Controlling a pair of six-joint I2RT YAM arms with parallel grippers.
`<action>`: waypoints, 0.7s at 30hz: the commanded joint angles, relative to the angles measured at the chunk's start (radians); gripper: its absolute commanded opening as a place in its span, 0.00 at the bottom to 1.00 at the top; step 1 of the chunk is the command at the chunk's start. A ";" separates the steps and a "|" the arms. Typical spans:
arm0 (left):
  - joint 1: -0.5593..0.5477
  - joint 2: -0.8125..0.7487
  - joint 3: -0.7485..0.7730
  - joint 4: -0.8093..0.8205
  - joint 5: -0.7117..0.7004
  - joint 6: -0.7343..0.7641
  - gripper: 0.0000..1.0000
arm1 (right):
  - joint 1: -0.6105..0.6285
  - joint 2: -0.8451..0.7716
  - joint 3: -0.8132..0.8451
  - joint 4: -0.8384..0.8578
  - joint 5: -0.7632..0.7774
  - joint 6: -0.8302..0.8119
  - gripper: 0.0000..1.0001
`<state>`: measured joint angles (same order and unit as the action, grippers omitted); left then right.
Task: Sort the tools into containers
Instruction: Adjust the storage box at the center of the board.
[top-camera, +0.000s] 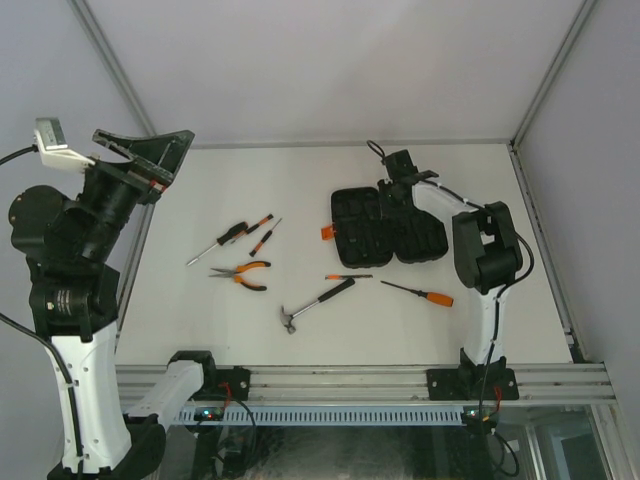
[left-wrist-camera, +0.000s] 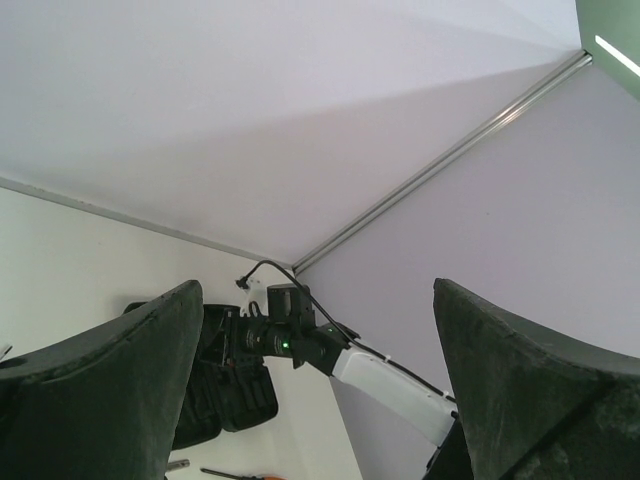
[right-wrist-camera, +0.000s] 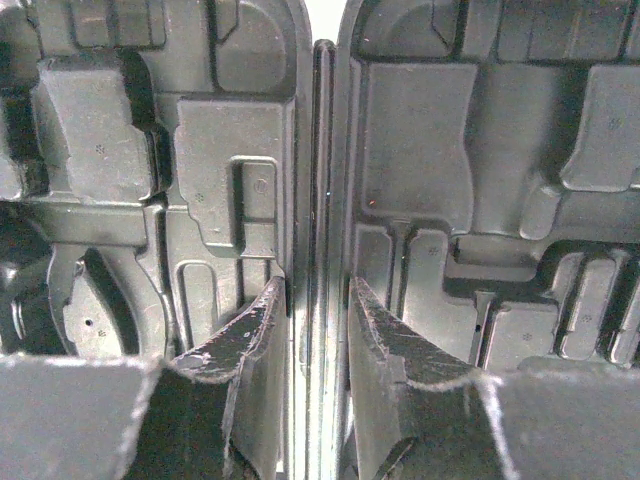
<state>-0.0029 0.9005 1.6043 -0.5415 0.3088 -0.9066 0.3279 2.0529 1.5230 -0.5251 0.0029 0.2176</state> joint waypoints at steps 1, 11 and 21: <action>0.008 -0.009 -0.005 0.059 -0.004 -0.008 1.00 | 0.005 -0.024 -0.038 -0.076 -0.022 0.046 0.04; 0.022 -0.034 -0.017 0.050 -0.021 -0.002 1.00 | 0.006 -0.192 -0.073 -0.022 -0.034 0.045 0.07; 0.022 -0.050 -0.065 0.094 -0.005 -0.011 1.00 | 0.015 -0.421 -0.187 0.057 0.025 0.014 0.31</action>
<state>0.0101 0.8589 1.5661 -0.5053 0.2882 -0.9150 0.3367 1.7592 1.3426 -0.5652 -0.0006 0.2310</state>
